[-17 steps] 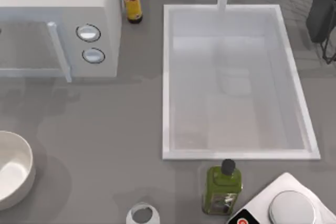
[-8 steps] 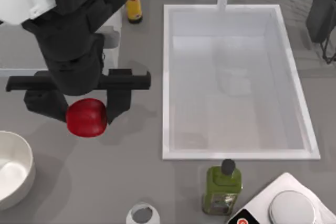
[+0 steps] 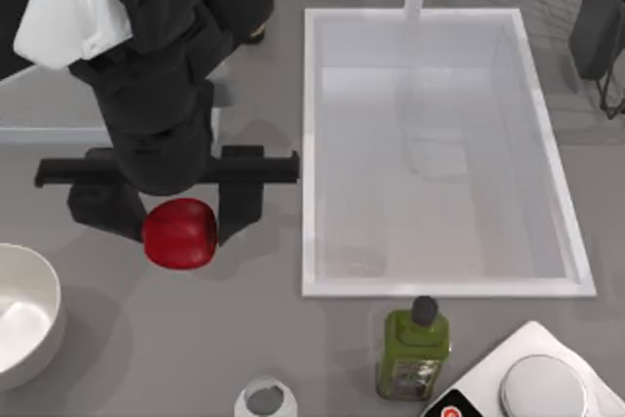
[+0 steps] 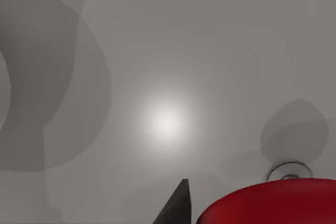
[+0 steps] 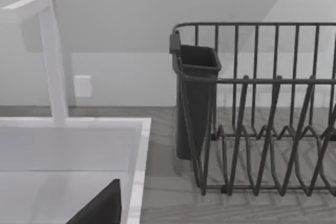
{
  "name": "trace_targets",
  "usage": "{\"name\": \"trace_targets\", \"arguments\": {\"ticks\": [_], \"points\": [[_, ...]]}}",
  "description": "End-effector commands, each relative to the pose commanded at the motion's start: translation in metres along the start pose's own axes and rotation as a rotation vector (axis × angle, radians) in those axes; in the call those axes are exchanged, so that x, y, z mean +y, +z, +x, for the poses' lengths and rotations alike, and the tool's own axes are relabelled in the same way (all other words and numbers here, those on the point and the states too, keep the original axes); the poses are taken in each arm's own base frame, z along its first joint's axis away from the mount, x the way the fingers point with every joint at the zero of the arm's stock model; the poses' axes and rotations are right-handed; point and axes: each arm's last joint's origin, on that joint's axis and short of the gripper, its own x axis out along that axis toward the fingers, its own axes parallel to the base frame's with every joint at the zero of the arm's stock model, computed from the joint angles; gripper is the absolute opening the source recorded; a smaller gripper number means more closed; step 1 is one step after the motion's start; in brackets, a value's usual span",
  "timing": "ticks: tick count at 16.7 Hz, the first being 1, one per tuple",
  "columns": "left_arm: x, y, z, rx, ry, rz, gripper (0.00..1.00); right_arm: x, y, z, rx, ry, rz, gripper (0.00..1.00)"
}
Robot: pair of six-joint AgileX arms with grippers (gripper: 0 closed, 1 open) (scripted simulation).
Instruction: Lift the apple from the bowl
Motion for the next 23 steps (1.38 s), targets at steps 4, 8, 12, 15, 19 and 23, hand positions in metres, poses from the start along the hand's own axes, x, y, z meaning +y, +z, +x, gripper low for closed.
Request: {"name": "trace_targets", "arguments": {"ticks": [4, 8, 12, 15, 19, 23], "points": [[-0.003, 0.004, 0.04, -0.002, -0.001, 0.0, 0.0, 0.0, 0.0, 0.0, 0.0, 0.0, 0.0, 1.0], [-0.003, 0.003, 0.089, -0.011, -0.007, 0.001, 0.0, 0.0, 0.0, 0.0, 0.0, 0.0, 0.0, 1.0], [-0.001, -0.001, 0.107, 0.001, 0.001, 0.001, 0.0, 0.0, 0.0, 0.0, 0.0, 0.0, 0.0, 1.0], [-0.001, -0.001, 0.107, 0.001, 0.001, 0.001, 0.08, 0.0, 0.0, 0.0, 0.0, 0.0, 0.0, 1.0], [-0.001, -0.001, 0.107, 0.001, 0.001, 0.001, 0.38, 0.0, 0.0, 0.0, 0.0, 0.0, 0.0, 1.0], [-0.001, -0.001, 0.107, 0.001, 0.001, 0.001, 0.68, 0.0, 0.0, 0.0, 0.0, 0.0, 0.0, 1.0]]}}
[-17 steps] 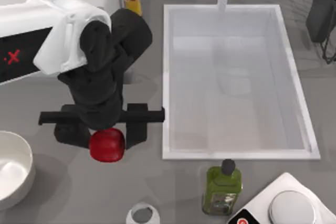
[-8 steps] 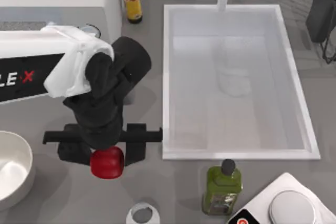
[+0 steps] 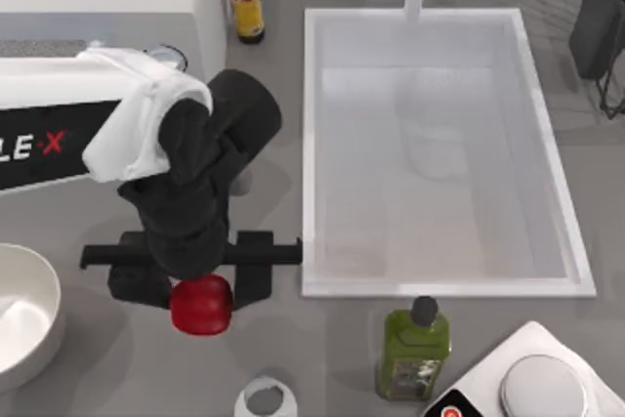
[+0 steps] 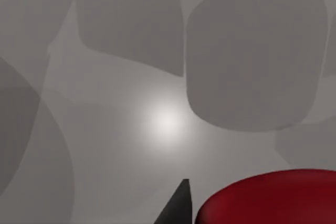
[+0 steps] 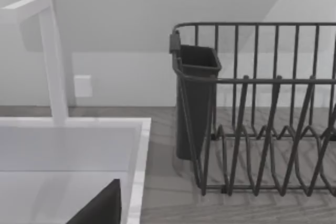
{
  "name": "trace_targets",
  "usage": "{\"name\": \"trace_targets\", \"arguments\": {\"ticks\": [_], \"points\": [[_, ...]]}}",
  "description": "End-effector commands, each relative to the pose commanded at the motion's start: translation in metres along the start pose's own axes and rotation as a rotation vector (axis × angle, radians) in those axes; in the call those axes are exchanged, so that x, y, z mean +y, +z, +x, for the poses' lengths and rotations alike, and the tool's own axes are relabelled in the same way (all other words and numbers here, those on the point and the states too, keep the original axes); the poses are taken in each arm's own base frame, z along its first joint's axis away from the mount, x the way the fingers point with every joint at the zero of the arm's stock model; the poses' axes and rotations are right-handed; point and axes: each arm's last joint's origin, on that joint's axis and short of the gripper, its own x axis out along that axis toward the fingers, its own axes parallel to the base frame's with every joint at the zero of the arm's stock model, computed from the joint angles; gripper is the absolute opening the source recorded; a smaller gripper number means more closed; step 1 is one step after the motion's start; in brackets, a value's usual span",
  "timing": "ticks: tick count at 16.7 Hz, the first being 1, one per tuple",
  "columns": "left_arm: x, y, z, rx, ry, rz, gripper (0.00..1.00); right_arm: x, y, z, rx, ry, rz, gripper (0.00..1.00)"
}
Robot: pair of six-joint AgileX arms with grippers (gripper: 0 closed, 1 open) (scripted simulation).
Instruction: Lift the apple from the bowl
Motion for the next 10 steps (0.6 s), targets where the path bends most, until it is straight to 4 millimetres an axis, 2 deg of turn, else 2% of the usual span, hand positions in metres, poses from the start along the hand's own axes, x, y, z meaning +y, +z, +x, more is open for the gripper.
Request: {"name": "trace_targets", "arguments": {"ticks": [4, 10], "points": [[0.0, 0.0, 0.0, 0.0, 0.0, 0.0, 0.98, 0.0, 0.0, 0.0, 0.0, 0.0, 0.0, 1.0], [0.0, 0.0, 0.0, 0.0, 0.0, 0.0, 1.0, 0.0, 0.0, 0.0, 0.0, 0.0, 0.0, 1.0]]}}
